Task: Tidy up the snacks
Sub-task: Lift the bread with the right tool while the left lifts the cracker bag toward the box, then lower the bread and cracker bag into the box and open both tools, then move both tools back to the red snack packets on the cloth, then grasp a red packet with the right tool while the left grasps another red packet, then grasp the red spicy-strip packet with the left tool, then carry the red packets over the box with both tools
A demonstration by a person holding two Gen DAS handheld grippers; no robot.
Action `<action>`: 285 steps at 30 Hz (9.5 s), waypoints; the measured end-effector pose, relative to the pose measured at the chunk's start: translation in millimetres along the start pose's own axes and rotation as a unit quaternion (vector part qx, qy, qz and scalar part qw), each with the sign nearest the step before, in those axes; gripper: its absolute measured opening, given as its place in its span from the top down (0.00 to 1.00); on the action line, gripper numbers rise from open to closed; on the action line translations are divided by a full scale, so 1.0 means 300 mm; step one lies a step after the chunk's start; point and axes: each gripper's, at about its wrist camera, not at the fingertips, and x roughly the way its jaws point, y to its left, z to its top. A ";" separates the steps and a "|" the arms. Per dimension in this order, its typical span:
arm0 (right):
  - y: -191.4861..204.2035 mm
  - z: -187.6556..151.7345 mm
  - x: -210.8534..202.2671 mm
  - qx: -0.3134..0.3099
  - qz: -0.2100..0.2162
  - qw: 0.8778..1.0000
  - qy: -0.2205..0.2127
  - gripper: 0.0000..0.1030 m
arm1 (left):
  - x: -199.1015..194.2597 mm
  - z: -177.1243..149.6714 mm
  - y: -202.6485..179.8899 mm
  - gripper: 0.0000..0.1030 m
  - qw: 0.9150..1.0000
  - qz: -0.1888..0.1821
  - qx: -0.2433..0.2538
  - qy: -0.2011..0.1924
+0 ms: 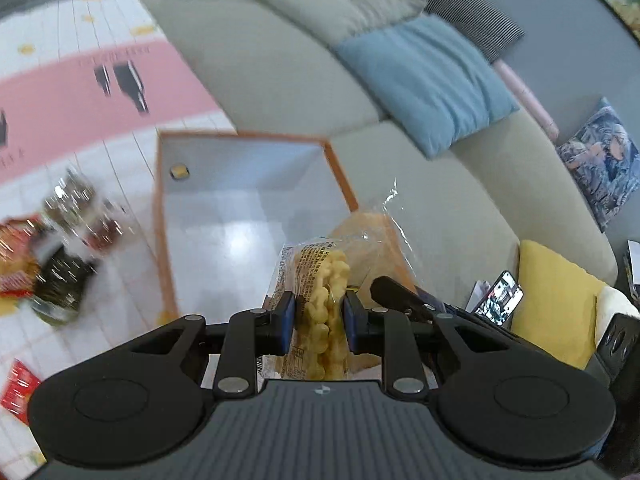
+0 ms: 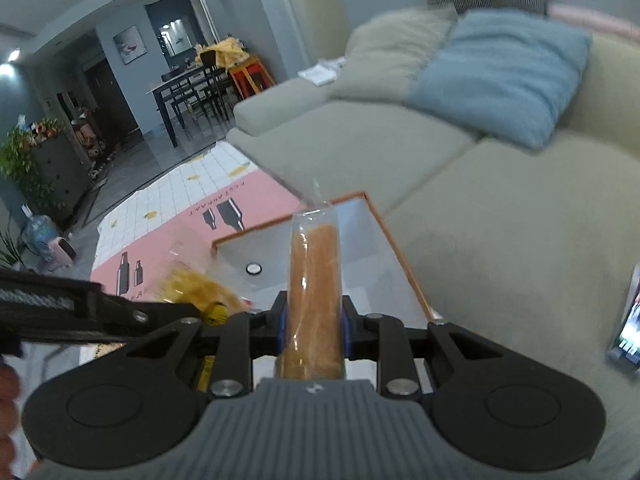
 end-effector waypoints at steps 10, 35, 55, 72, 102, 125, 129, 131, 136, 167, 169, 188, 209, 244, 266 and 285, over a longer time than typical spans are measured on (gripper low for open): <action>-0.111 -0.037 0.172 0.021 0.012 0.997 0.075 0.78 | 0.221 -0.009 0.058 0.73 0.994 0.029 -0.069 0.080; -0.084 -0.032 0.161 -0.098 -0.080 0.989 0.073 0.72 | 0.327 -0.055 0.098 0.66 0.983 -0.010 -0.129 0.131; 0.165 -0.064 0.039 -0.166 -0.067 0.983 0.035 0.49 | -0.095 -0.087 0.060 0.48 0.996 0.088 0.019 -0.020; 0.421 -0.282 -0.040 -0.137 0.076 0.987 0.029 0.47 | -0.398 -0.300 0.344 0.42 0.984 0.170 -0.009 -0.046; 0.649 -0.676 0.269 -0.364 0.011 0.919 0.154 0.35 | -0.174 -0.492 0.620 0.43 0.977 0.192 -0.069 0.055; 0.453 -0.429 0.282 -0.036 0.137 0.969 0.200 0.80 | -0.084 -0.453 0.674 0.43 0.977 0.163 -0.138 0.018; 0.428 -0.434 0.286 -0.009 0.141 0.969 0.201 0.75 | -0.064 -0.451 0.639 0.62 0.977 0.193 -0.093 0.013; 0.438 -0.437 0.280 -0.023 0.132 0.971 0.196 0.71 | -0.054 -0.448 0.631 0.70 0.977 0.199 -0.079 0.011; 0.464 -0.439 0.261 -0.068 0.120 0.974 0.182 0.70 | -0.077 -0.441 0.625 0.89 0.979 0.194 -0.067 -0.007; 0.351 -0.479 0.240 -0.009 0.139 0.963 0.229 0.71 | -0.120 -0.433 0.484 0.99 0.998 0.061 -0.008 0.013; 0.343 -0.478 0.244 -0.012 0.140 0.964 0.224 0.71 | -0.115 -0.430 0.495 0.99 0.998 0.050 -0.029 0.014; 0.297 -0.499 0.240 -0.001 0.148 0.962 0.231 0.73 | -0.121 -0.437 0.521 0.44 0.991 0.102 -0.085 0.024; 0.518 -0.542 0.163 -0.192 0.155 0.950 0.193 0.80 | -0.171 -0.474 0.654 0.48 0.981 0.089 -0.169 0.023; 0.410 -0.494 0.172 -0.126 0.118 0.969 0.179 0.76 | 0.032 -0.499 0.505 0.30 0.967 0.249 0.028 0.045; 0.429 -0.473 0.105 -0.135 0.119 0.974 0.135 0.81 | -0.093 -0.489 0.529 0.64 0.982 0.188 -0.028 0.007; 0.362 -0.175 -0.096 -0.115 0.107 0.988 -0.010 0.82 | -0.319 -0.185 0.256 0.64 0.991 0.092 -0.004 -0.094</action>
